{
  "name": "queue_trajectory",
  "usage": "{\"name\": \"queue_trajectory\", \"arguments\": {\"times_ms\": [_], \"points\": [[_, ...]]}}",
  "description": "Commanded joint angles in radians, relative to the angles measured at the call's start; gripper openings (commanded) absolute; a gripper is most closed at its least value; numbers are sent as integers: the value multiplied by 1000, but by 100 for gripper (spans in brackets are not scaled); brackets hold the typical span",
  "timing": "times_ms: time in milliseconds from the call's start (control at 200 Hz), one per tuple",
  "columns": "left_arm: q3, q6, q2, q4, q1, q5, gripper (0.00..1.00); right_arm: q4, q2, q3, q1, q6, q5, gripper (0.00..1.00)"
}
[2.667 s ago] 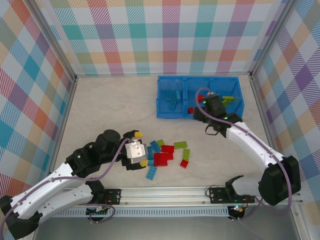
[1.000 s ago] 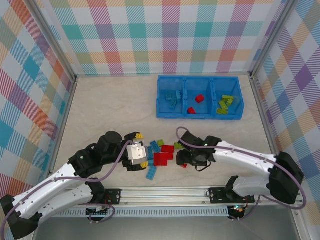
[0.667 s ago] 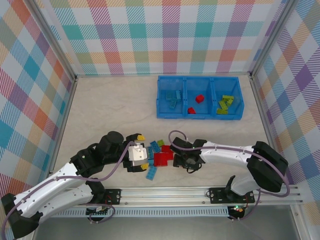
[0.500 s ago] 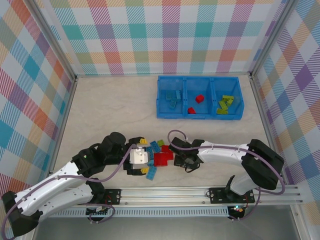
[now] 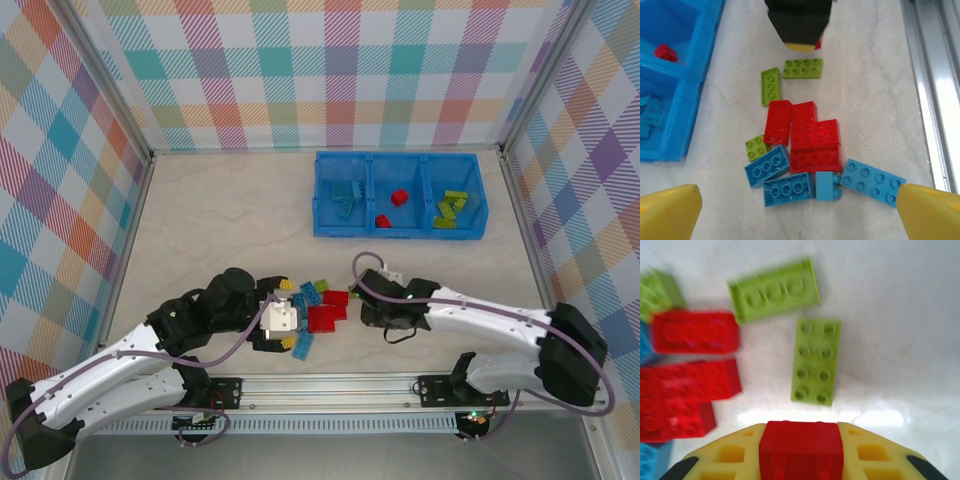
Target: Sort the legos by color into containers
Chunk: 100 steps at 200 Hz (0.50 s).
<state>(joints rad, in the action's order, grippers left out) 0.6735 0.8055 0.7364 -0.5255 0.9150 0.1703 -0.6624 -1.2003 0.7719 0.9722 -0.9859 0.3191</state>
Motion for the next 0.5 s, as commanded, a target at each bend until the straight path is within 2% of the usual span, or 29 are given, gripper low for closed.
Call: {"name": "queue_trajectory", "arguments": {"times_ms": [0, 140, 245, 335, 395, 495], "points": [[-5, -59, -22, 71, 9, -59, 100, -6, 47, 95, -136, 245, 88, 21], [-1, -125, -40, 115, 8, -130, 100, 145, 16, 188, -345, 460, 23, 21], [4, -150, -52, 132, 6, -178, 100, 235, -107, 271, -475, 560, -8, 21], [13, -190, -62, 141, 5, -214, 100, 309, -246, 351, -578, 579, -98, 21], [19, -204, -70, 140, 4, -235, 100, 342, -335, 406, -606, 591, -131, 20], [21, -201, -73, 129, 4, -261, 100, 343, -502, 534, -609, 644, -83, 22]]}}
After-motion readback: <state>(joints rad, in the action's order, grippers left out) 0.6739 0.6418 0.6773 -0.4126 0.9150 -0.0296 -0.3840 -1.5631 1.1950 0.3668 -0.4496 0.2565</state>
